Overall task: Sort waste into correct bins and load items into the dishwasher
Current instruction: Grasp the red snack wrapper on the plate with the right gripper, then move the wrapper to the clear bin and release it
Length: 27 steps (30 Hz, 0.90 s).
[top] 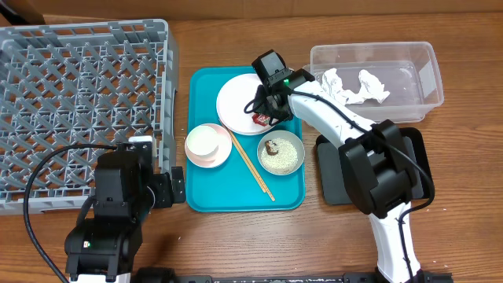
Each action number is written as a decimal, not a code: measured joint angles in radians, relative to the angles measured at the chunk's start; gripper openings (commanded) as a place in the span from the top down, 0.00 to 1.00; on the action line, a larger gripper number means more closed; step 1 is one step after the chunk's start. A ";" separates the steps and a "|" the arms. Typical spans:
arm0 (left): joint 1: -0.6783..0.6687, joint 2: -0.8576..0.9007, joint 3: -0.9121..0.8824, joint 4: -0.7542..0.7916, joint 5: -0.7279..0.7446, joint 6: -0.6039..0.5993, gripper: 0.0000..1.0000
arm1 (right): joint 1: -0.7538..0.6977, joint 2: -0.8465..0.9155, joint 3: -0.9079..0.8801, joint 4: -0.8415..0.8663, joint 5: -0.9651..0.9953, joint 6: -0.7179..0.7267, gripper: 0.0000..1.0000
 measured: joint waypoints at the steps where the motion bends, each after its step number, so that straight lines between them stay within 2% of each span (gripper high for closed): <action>1: 0.000 0.000 0.000 0.000 0.000 0.000 0.00 | 0.000 0.000 0.000 -0.002 0.000 -0.002 0.86; 3: 0.000 0.000 0.000 0.000 0.000 0.000 0.00 | 0.000 0.000 0.000 -0.008 0.000 -0.003 0.96; 11: 0.000 0.000 0.000 0.000 0.000 0.000 0.00 | -0.002 0.000 0.000 -0.056 -0.001 -0.007 0.96; 16: 0.000 0.000 0.000 0.000 0.000 0.000 0.00 | -0.031 -0.030 0.008 -0.101 -0.002 -0.063 0.96; 27: 0.000 0.000 0.000 0.000 0.000 0.000 0.00 | -0.272 -0.332 0.073 -0.163 0.050 -0.101 0.95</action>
